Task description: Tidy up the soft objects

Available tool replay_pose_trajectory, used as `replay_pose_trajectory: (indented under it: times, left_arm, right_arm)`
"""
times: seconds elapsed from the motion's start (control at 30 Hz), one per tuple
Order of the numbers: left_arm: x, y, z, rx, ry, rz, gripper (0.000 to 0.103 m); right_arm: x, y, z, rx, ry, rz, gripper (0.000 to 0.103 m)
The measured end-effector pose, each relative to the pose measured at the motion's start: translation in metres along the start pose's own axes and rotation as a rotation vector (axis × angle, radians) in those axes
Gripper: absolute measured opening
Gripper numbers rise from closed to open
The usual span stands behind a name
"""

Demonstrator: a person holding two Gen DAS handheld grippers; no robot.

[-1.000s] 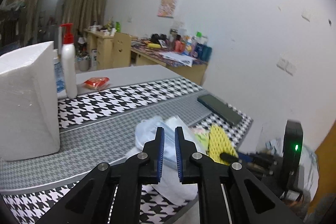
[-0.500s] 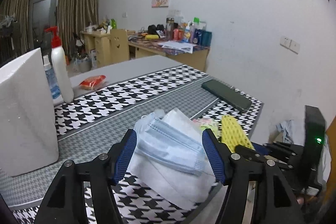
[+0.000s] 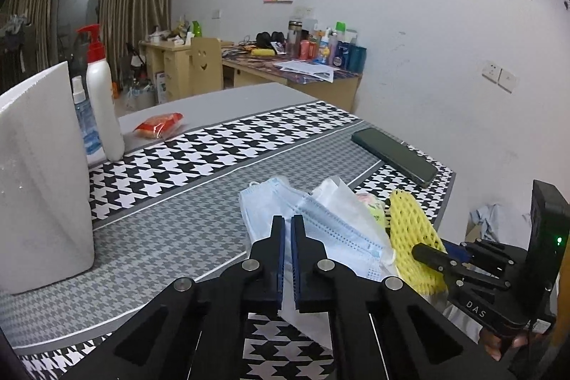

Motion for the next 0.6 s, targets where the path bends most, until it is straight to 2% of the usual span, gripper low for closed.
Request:
replay_pose_trajectory:
  times: [0.07, 0.13, 0.2, 0.23, 0.37, 0.6]
  left_arm:
    - [0.002, -0.003, 0.000, -0.006, -0.003, 0.010, 0.001]
    - [0.004, -0.005, 0.001, -0.009, -0.005, 0.018, 0.000]
    - [0.008, -0.007, 0.002, -0.014, -0.010, 0.017, 0.000]
    - [0.010, -0.007, 0.002, -0.015, -0.012, 0.018, 0.000]
    - [0.018, -0.005, 0.001, -0.021, -0.024, 0.005, 0.000]
    - [0.012, 0.005, 0.020, 0.073, 0.047, 0.027, 0.004]
  right_arm:
    - [0.003, 0.001, -0.001, -0.006, -0.002, -0.003, 0.021]
    - [0.007, 0.001, -0.004, -0.011, -0.011, -0.012, 0.028]
    - [0.010, 0.003, -0.009, -0.017, -0.022, -0.021, 0.046]
    - [0.012, 0.005, -0.012, -0.016, -0.032, -0.022, 0.050]
    - [0.016, 0.016, -0.024, 0.010, -0.067, -0.033, 0.051]
    - [0.010, 0.022, -0.017, 0.027, -0.050, -0.028, 0.057]
Point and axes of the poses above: each gripper's, at about its wrist camera, not at the fingertips, and x roughly against the way its jaws point, y to its left, z to its underside, the point moved 10 cm from there along -x, roughly the way its jaws point, and after that the axes turned 1 degree about -y, right-handed, at the moved point
